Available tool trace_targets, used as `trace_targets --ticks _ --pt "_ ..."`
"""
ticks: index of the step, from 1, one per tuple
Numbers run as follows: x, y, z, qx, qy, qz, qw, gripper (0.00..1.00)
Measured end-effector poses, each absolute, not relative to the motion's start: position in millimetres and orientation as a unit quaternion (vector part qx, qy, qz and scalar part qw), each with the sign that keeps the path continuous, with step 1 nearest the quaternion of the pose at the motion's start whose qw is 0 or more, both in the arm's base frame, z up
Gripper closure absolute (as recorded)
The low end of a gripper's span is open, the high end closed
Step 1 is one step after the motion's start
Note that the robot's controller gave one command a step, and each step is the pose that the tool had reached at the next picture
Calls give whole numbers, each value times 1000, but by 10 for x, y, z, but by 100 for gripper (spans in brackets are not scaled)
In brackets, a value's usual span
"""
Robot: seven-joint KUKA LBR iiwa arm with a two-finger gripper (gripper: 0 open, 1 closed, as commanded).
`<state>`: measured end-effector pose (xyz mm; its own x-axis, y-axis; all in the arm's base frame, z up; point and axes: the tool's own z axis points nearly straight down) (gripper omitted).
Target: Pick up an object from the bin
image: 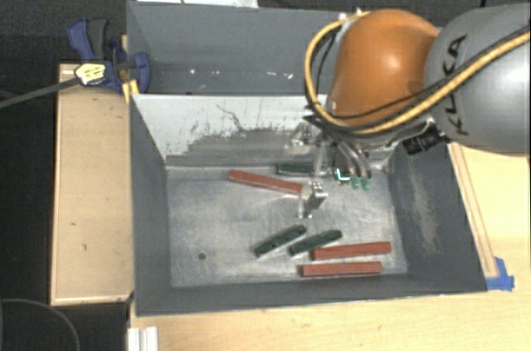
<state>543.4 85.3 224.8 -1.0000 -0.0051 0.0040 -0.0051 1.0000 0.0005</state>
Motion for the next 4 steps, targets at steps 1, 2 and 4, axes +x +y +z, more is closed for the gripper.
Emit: trace_targets --ticks 1,2,4 --pt "5449 848 2281 2 -1000 -1 -1 0" --pt "5254 691 1776 27 -1000 -1 -4 0" --pt "5013 775 881 90 -996 0 -1 100"
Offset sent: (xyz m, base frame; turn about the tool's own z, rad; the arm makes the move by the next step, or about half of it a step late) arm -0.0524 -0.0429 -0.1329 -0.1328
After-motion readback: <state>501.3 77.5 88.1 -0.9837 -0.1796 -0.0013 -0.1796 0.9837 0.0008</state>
